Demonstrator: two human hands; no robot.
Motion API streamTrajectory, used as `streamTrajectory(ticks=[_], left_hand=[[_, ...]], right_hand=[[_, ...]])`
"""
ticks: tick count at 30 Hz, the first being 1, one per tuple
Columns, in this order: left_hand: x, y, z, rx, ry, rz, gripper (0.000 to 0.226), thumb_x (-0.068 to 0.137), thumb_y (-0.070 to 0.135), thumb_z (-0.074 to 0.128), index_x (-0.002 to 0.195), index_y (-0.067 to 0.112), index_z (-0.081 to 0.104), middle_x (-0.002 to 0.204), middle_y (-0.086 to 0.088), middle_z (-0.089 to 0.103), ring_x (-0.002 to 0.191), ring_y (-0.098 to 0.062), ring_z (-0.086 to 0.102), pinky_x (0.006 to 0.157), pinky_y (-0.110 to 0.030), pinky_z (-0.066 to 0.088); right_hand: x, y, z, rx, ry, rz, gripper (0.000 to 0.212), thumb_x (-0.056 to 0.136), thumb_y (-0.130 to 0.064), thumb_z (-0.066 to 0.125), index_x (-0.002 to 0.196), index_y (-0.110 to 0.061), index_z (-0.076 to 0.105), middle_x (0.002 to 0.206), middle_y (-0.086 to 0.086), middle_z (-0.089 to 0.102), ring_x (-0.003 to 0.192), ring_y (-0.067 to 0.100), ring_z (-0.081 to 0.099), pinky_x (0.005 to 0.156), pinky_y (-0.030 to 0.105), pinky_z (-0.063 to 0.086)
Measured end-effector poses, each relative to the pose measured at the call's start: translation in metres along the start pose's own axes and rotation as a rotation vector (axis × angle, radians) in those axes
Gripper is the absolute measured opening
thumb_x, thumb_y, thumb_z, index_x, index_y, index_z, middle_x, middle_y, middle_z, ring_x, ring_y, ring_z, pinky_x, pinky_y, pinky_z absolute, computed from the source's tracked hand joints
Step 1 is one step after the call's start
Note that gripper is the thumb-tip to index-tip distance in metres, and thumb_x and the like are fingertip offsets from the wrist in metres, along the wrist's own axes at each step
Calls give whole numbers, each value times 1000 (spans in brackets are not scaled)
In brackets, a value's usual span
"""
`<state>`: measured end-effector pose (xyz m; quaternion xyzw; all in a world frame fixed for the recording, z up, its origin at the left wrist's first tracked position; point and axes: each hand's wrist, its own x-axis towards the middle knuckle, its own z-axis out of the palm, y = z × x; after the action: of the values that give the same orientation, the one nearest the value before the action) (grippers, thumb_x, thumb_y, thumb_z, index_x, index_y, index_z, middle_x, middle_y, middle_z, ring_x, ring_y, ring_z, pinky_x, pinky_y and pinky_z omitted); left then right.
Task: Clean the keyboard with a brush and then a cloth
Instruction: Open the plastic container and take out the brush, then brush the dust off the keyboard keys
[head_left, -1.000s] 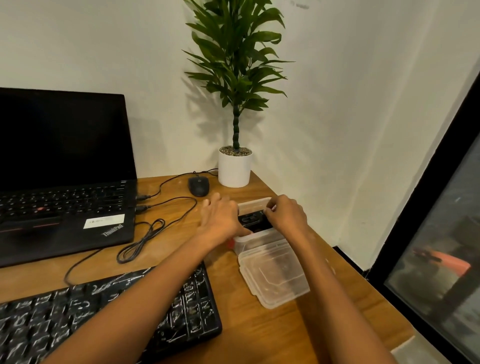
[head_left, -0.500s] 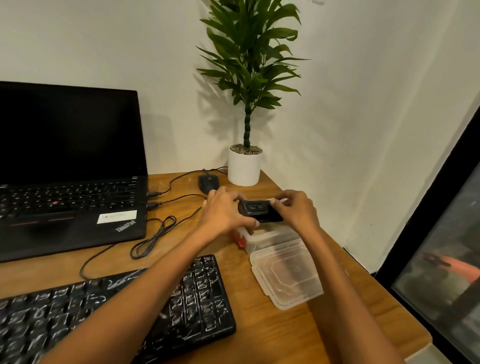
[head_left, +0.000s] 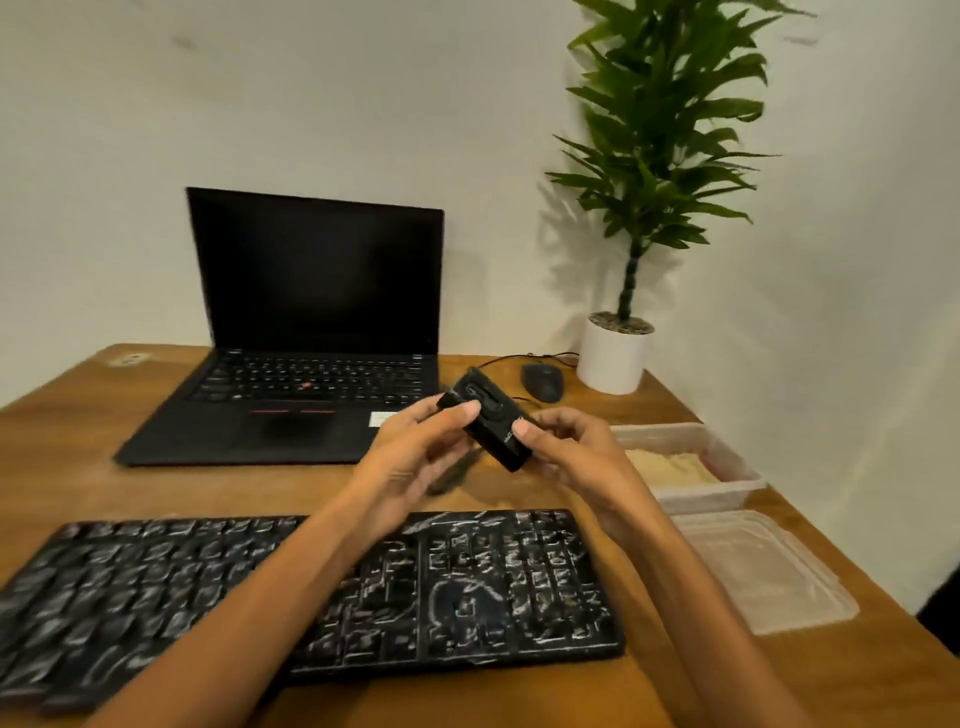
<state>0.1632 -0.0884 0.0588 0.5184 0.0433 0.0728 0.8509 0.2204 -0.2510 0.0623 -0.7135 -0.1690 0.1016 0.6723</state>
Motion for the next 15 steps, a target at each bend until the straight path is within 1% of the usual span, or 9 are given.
streamTrajectory(ticks=[2, 3, 6, 7, 9, 11, 13, 15], left_hand=[[-15, 6, -22, -25, 74, 30, 21, 78, 7, 65, 99, 9, 65, 90, -6, 73, 83, -10, 68, 80, -23, 55], [-22, 10, -33, -40, 105, 56, 19, 79, 6, 64, 97, 9, 65, 90, -6, 73, 83, -11, 68, 78, -22, 55], [-37, 21, -57, -32, 173, 100, 23, 74, 7, 67, 97, 9, 66, 93, -7, 73, 88, -15, 68, 74, -22, 55], [-41, 23, -63, -19, 188, 112, 22, 74, 7, 68, 96, 9, 66, 91, -7, 73, 86, -15, 69, 73, -22, 55], [-48, 28, -77, -1, 215, 131, 20, 74, 4, 68, 93, 8, 66, 86, -5, 73, 81, -14, 70, 67, -20, 54], [-53, 30, -87, 27, 236, 133, 21, 73, 4, 70, 93, 9, 66, 86, -5, 74, 82, -14, 70, 68, -21, 53], [-57, 32, -97, 48, 248, 131, 24, 70, 6, 72, 94, 9, 66, 89, -6, 74, 85, -16, 69, 73, -23, 52], [-59, 34, -104, 56, 269, 129, 23, 72, 7, 72, 94, 8, 66, 90, -7, 73, 86, -17, 69, 74, -24, 53]], right_hand=[[-2, -1, 31, 35, -97, 9, 22, 80, -10, 70, 95, 2, 59, 93, 16, 59, 85, 24, 63, 72, 26, 58], [-5, -3, 47, 34, -131, 13, 20, 78, -9, 70, 92, 0, 59, 91, 15, 61, 82, 22, 64, 72, 28, 58], [-8, -2, 82, 14, -186, 14, 19, 78, -12, 71, 89, -5, 57, 81, 13, 64, 73, 24, 65, 76, 41, 56], [-8, -2, 89, 3, -196, 15, 20, 78, -13, 71, 90, -5, 58, 81, 13, 64, 73, 24, 65, 76, 41, 56], [-10, -3, 104, -4, -218, 14, 26, 78, -14, 72, 97, 0, 60, 84, 15, 65, 76, 22, 67, 74, 34, 57], [-12, -3, 116, 5, -236, 21, 30, 78, -13, 72, 100, 2, 60, 88, 18, 66, 80, 23, 68, 75, 31, 57], [-13, -3, 126, 4, -237, 30, 30, 78, -13, 72, 101, 2, 60, 93, 23, 67, 83, 25, 68, 77, 31, 58], [-15, -3, 132, -10, -237, 30, 30, 78, -13, 72, 102, 1, 61, 99, 26, 67, 88, 29, 69, 78, 34, 58]])
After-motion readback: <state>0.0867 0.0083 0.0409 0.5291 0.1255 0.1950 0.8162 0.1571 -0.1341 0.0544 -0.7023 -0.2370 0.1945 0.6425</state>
